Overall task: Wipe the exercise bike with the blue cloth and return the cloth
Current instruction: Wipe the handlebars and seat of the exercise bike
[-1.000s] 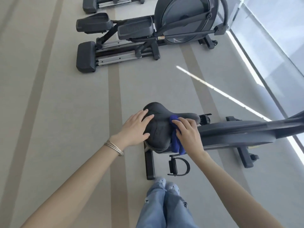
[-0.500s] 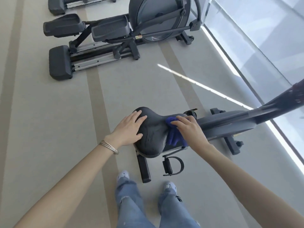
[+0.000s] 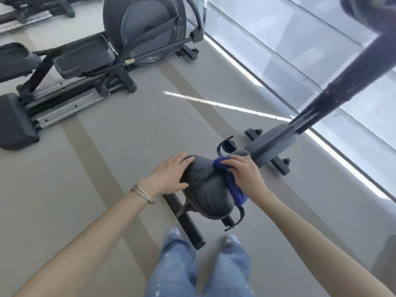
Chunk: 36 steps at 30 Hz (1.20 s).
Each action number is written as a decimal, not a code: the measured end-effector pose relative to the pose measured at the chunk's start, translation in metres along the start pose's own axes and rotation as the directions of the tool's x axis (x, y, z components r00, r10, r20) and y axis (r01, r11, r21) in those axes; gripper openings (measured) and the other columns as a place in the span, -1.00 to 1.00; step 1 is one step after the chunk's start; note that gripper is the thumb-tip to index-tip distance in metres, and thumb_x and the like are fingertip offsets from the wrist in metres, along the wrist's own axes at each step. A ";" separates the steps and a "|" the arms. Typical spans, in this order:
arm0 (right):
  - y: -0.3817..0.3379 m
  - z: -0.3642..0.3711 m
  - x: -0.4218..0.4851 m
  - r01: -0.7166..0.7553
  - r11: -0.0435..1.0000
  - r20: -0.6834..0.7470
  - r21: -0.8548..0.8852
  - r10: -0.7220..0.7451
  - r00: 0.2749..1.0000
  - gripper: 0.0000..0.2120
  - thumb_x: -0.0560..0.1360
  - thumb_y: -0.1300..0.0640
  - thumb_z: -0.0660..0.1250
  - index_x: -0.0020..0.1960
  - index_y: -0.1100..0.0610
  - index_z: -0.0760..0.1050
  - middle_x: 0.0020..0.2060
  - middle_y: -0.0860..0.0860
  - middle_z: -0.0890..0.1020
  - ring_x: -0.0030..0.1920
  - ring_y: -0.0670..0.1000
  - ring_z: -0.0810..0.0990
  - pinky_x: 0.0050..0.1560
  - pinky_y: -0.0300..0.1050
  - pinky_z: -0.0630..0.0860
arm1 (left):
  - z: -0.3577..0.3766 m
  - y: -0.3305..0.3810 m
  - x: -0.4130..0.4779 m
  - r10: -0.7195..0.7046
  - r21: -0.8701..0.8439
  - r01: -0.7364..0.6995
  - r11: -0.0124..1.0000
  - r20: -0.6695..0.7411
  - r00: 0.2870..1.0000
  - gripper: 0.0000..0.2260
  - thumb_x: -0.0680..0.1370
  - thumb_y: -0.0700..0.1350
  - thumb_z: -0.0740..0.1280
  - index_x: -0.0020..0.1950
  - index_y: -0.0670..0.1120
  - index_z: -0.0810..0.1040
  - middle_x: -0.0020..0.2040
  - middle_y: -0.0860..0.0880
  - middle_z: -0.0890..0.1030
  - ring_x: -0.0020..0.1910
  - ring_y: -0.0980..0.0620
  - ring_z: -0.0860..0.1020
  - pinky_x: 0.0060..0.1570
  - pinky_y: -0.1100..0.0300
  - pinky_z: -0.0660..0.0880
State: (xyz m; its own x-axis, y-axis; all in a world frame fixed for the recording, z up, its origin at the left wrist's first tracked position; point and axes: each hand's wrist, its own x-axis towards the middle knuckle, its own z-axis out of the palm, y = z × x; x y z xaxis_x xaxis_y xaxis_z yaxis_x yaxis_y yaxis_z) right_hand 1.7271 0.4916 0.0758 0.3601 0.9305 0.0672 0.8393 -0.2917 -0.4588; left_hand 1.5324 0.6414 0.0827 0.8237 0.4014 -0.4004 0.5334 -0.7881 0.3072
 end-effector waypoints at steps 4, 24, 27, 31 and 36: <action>-0.026 0.013 -0.002 -0.254 0.967 -0.107 0.031 0.256 0.961 -0.73 0.47 0.36 0.26 0.03 0.11 0.64 0.10 0.01 0.64 0.07 0.17 0.49 0.09 -0.10 0.39 | 0.000 -0.007 0.005 0.096 0.009 -0.097 0.995 0.021 0.995 -0.29 0.51 0.08 0.31 0.54 -0.02 0.01 0.57 0.00 -0.01 0.54 0.00 0.00 0.49 0.09 0.03; -0.053 0.021 -0.058 -0.372 0.921 -0.146 0.118 0.387 0.910 -0.73 0.45 0.38 0.28 0.02 0.13 0.64 0.07 0.02 0.65 -0.03 0.18 0.55 0.08 -0.13 0.44 | 0.004 -0.002 0.007 0.089 0.091 -0.092 0.992 0.035 0.995 -0.31 0.54 0.03 0.30 0.54 -0.08 0.00 0.56 -0.07 0.04 0.51 -0.10 0.07 0.48 0.03 0.10; -0.060 0.030 -0.102 -0.320 0.939 -0.162 0.127 0.338 0.927 -0.73 0.42 0.43 0.30 -0.03 0.15 0.65 -0.01 0.03 0.67 -0.10 0.21 0.56 0.03 -0.09 0.45 | 0.001 0.004 0.008 0.076 0.107 -0.080 0.991 0.041 0.996 -0.31 0.53 0.00 0.32 0.53 -0.11 0.03 0.55 -0.10 0.07 0.51 -0.12 0.09 0.47 0.02 0.11; -0.067 0.032 -0.127 -0.297 0.937 -0.126 0.185 0.322 0.938 -0.74 0.44 0.43 0.29 -0.06 0.15 0.65 -0.05 0.03 0.67 -0.14 0.22 0.56 -0.04 0.04 0.53 | 0.001 0.004 0.006 0.060 0.093 -0.065 0.994 0.047 0.997 -0.32 0.53 -0.01 0.32 0.53 -0.11 0.04 0.55 -0.10 0.07 0.50 -0.13 0.10 0.47 -0.01 0.13; -0.054 0.019 -0.078 -0.400 0.876 -0.140 0.268 0.446 0.884 -0.75 0.48 0.34 0.27 0.02 0.11 0.64 0.07 0.00 0.65 0.09 0.05 0.56 0.13 -0.19 0.43 | 0.001 0.001 0.006 0.066 0.053 -0.068 0.996 0.049 0.997 -0.32 0.53 -0.01 0.32 0.53 -0.09 0.04 0.56 -0.08 0.06 0.50 -0.13 0.11 0.47 -0.01 0.14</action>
State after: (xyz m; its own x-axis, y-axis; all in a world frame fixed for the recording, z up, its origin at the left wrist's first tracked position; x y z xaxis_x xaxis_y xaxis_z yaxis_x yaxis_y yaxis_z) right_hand 1.6455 0.4392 0.0784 0.7497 0.6614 -0.0216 0.4823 -0.5685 -0.6664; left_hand 1.5375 0.6424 0.0797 0.8465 0.3255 -0.4213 0.4651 -0.8371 0.2879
